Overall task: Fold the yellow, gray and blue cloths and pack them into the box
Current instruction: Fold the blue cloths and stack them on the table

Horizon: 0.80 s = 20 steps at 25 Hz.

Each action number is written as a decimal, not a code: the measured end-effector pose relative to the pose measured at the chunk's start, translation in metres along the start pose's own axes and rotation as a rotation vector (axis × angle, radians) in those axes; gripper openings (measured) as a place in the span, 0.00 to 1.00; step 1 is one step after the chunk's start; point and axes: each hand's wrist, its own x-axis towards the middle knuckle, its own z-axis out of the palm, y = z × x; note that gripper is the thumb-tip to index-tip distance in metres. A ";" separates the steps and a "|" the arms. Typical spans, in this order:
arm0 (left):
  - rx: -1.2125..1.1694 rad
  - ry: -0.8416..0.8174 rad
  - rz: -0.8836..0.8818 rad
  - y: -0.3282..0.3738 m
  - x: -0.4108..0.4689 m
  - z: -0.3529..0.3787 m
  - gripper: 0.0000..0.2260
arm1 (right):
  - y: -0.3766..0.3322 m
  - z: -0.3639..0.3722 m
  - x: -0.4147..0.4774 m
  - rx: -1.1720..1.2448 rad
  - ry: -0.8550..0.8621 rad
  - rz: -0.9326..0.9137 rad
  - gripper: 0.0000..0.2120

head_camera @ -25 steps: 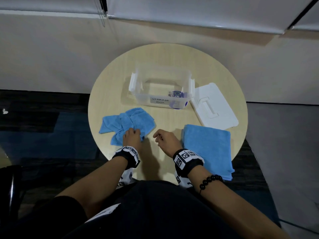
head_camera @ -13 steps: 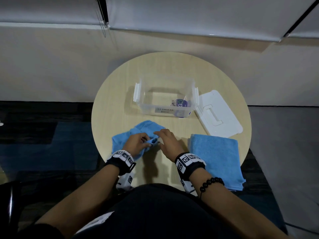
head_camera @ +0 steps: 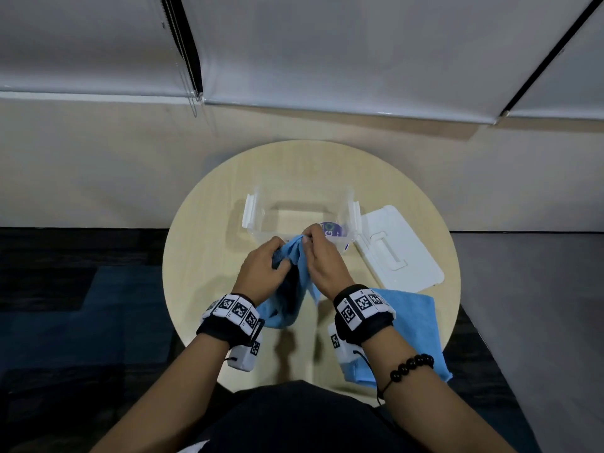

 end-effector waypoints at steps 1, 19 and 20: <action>-0.006 0.027 -0.015 0.005 0.001 0.003 0.04 | -0.003 -0.005 0.002 0.040 0.012 0.000 0.09; -0.155 0.485 0.009 0.024 0.031 -0.048 0.04 | 0.069 -0.048 -0.024 -0.130 0.153 0.282 0.10; -0.188 0.505 0.011 0.028 0.032 -0.050 0.04 | 0.073 -0.047 -0.028 -0.158 0.138 0.310 0.10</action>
